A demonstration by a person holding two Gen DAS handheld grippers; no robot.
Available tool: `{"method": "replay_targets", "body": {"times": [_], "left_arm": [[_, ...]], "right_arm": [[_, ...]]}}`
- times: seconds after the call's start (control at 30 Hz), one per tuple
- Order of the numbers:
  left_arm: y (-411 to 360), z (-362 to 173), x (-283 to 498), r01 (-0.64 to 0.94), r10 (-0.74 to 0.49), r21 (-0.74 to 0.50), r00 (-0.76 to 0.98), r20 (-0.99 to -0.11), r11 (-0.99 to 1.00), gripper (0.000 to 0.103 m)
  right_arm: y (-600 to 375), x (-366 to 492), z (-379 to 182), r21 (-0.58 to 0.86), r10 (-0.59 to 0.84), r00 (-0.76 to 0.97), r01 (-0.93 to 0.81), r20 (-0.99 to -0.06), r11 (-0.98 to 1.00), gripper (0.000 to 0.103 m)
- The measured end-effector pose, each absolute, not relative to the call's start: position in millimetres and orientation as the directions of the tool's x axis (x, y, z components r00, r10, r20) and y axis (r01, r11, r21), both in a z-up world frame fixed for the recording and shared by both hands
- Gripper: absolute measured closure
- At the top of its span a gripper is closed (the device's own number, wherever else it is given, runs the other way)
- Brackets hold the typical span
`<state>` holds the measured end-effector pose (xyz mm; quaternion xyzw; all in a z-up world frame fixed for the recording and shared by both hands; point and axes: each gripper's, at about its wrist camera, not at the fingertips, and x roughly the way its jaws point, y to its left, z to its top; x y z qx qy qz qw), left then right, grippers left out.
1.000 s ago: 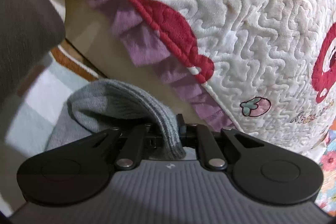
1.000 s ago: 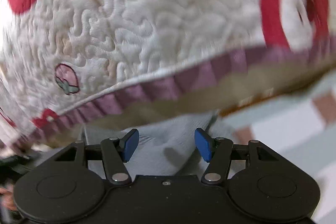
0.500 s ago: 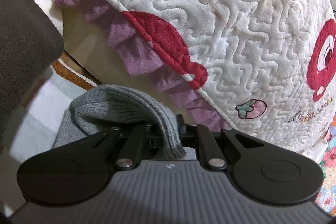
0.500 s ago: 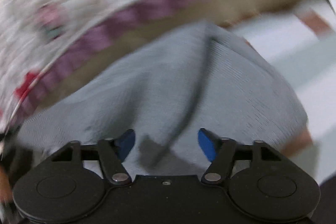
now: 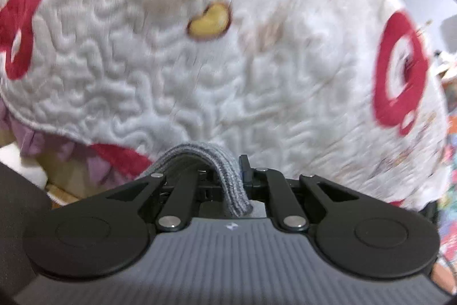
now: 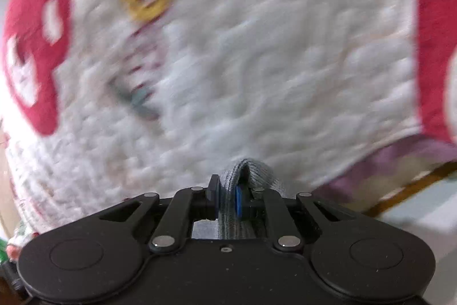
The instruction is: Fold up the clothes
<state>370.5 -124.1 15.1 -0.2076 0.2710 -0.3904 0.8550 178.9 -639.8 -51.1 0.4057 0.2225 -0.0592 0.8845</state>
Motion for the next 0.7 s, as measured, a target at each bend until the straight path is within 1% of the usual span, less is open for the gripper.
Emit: {"method": "replay_targets", "body": {"times": [0.1,0.2,0.27,0.33,0.4,0.43,0.53,0.57,0.6,0.63,0.7], "left_arm": [[-111,7,347,0.549,-0.795,-0.59,0.518,-0.315,0.592,0.096],[-95,-21,308,0.529,-0.82,-0.635,0.457,-0.345,0.563,0.096],[-88,-52,279,0.484,-0.802,-0.641,0.41,-0.435,0.595,0.096],[-81,-87,254,0.424,-0.776,-0.65,0.357,-0.52,0.631,0.096],[-74,-116,243,0.378,-0.762,-0.662,0.291,-0.579,0.648,0.096],[-76,-121,242,0.386,-0.756,-0.652,0.281,-0.591,0.653,0.095],[-80,-133,240,0.409,-0.74,-0.624,0.253,-0.623,0.666,0.093],[-83,-132,241,0.408,-0.738,-0.624,0.244,-0.629,0.667,0.092],[-83,-132,240,0.419,-0.732,-0.611,0.246,-0.636,0.671,0.092],[-84,-131,240,0.43,-0.726,-0.598,0.248,-0.642,0.676,0.09],[-83,-127,238,0.456,-0.703,-0.554,0.278,-0.655,0.696,0.086]], "right_arm": [[-651,170,-62,0.682,0.106,0.866,0.303,-0.488,0.666,0.09],[-652,163,-79,0.707,0.172,0.842,0.299,-0.512,0.64,0.09],[-650,160,-94,0.727,0.231,0.81,0.308,-0.539,0.614,0.089],[-647,159,-113,0.726,0.29,0.75,0.344,-0.594,0.595,0.089],[-644,152,-130,0.69,0.3,0.691,0.393,-0.658,0.608,0.088],[-640,150,-136,0.675,0.302,0.674,0.397,-0.675,0.623,0.088],[-635,139,-150,0.645,0.288,0.663,0.385,-0.69,0.66,0.078],[-635,136,-155,0.653,0.284,0.673,0.388,-0.683,0.651,0.068],[-636,134,-160,0.671,0.289,0.682,0.396,-0.672,0.627,0.063],[-637,130,-166,0.689,0.296,0.689,0.405,-0.662,0.601,0.05],[-639,122,-173,0.721,0.33,0.688,0.409,-0.646,0.56,0.049]]}}
